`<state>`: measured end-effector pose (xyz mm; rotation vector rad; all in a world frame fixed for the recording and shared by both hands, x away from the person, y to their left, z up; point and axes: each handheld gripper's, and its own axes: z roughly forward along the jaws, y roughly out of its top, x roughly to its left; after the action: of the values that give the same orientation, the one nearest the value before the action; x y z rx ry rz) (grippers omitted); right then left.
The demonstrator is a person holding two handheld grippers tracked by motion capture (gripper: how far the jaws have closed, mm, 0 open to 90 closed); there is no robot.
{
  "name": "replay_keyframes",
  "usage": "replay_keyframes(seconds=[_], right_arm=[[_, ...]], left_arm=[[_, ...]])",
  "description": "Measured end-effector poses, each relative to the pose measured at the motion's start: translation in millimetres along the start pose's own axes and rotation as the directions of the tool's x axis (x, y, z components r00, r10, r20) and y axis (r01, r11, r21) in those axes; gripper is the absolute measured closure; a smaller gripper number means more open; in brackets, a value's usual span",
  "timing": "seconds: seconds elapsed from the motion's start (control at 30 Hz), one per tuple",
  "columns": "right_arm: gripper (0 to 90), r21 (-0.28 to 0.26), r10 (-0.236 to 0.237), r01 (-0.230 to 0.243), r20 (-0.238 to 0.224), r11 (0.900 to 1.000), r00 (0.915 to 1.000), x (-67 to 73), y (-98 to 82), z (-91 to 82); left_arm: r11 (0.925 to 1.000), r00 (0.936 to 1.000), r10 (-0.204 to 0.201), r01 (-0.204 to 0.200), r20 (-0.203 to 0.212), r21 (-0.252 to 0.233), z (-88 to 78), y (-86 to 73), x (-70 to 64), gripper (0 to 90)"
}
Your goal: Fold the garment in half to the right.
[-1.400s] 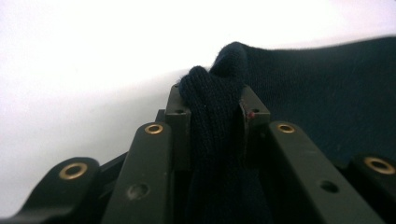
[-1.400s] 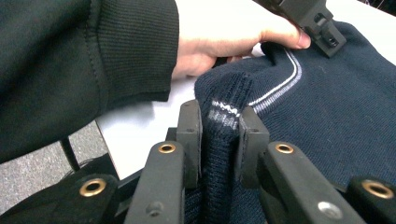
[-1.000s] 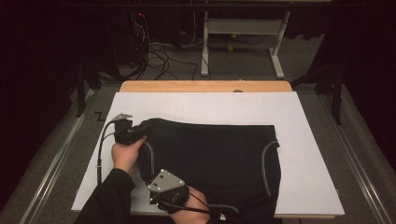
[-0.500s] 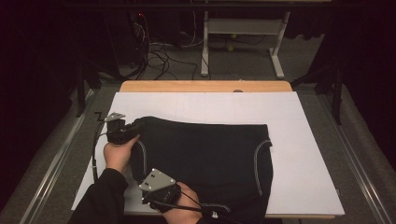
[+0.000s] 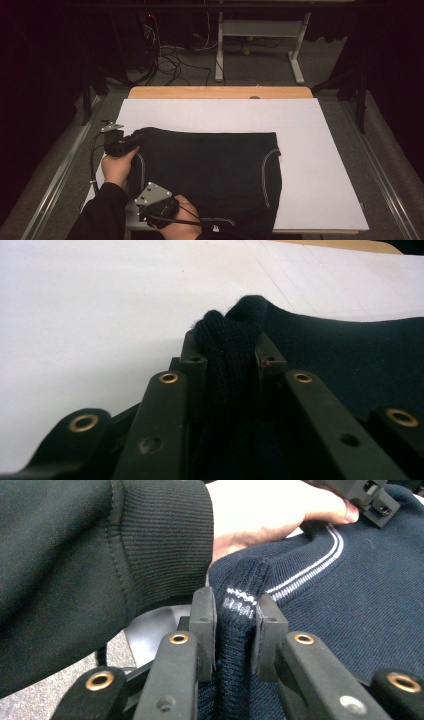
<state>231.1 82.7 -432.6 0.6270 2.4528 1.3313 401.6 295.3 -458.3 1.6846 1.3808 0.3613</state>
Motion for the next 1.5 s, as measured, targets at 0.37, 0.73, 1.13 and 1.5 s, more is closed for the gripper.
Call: replay_keyframes(seconds=[0.37,0.73,1.13,1.5], right_arm=[[76.4,-0.006,-0.010,0.010,-0.030,1.000,0.9995,12.6,10.7,16.9],[76.4,-0.017,-0.027,0.026,-0.053,1.000,0.9982,20.9,16.5,24.5],[76.3,-0.069,-0.027,0.026,-0.010,0.997,0.9996,5.5,9.6,-4.9],[76.2,-0.153,0.004,0.001,0.036,0.988,0.9993,-20.6,-7.6,-54.0]], left_arm=[[0.9999,0.9995,-0.012,0.012,-0.030,-0.002,-17.0,-2.6,20.9,69.5],[0.9994,0.9986,-0.032,0.032,-0.042,-0.011,-32.1,-5.1,31.8,69.5],[0.9990,0.9991,-0.031,0.031,-0.029,-0.033,-31.8,13.0,0.3,69.6],[0.9995,0.9998,0.019,-0.019,-0.010,-0.025,-12.0,34.0,-55.6,69.6]])
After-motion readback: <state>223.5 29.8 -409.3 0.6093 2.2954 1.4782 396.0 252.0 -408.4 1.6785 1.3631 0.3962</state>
